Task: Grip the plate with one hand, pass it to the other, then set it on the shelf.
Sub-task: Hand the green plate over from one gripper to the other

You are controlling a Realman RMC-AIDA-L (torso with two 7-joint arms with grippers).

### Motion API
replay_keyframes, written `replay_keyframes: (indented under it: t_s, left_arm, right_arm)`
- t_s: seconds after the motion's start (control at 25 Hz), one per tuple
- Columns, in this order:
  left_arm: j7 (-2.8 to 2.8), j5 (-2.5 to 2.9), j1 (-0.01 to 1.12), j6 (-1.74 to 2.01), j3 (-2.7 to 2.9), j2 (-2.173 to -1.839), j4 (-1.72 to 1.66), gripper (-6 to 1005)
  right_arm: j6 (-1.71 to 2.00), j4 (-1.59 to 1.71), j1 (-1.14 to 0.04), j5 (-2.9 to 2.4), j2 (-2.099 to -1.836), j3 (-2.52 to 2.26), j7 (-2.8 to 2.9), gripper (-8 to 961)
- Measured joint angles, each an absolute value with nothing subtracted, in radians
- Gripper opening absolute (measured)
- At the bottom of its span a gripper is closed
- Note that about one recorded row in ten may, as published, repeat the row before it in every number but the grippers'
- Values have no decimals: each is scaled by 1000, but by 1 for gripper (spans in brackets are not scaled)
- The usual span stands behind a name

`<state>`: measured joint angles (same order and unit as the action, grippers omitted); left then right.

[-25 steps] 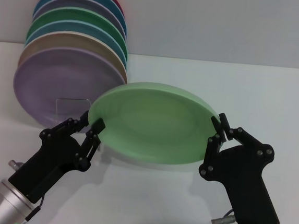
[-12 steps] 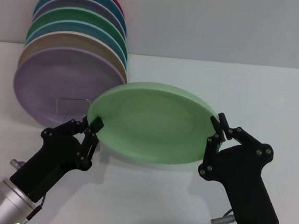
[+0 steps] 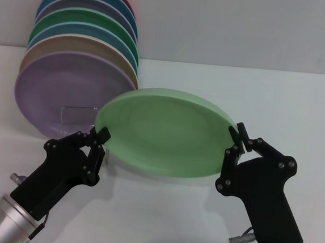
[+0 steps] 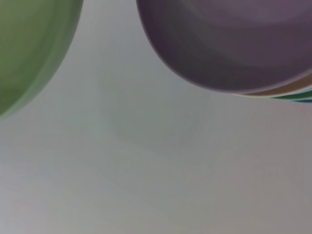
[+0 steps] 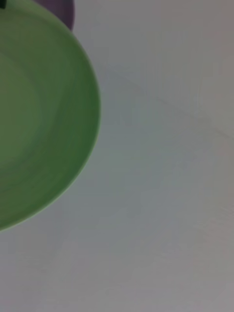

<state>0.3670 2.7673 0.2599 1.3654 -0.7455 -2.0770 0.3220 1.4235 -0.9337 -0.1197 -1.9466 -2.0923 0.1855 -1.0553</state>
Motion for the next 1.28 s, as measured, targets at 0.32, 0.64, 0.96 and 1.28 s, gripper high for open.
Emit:
replay_keyframes:
  t_s: [0.32, 0.64, 0.96, 1.28]
  left_arm:
    - [367, 2765, 262, 1365, -745, -2077, 322, 53]
    - [343, 2766, 258, 1365, -746, -2077, 323, 33]
    - [324, 2768, 250, 1370, -746, -2079, 327, 32]
    - [303, 2767, 241, 1371, -762, -2078, 338, 32]
  right_arm:
    - [1420, -933, -123, -1947, -2092, 186, -1055, 16]
    - [1419, -927, -124, -1947, -2092, 185, -1054, 16]
    - [1426, -917, -131, -1947, -2092, 169, -1051, 24]
    - [1425, -916, -143, -1956, -2086, 169, -990, 121]
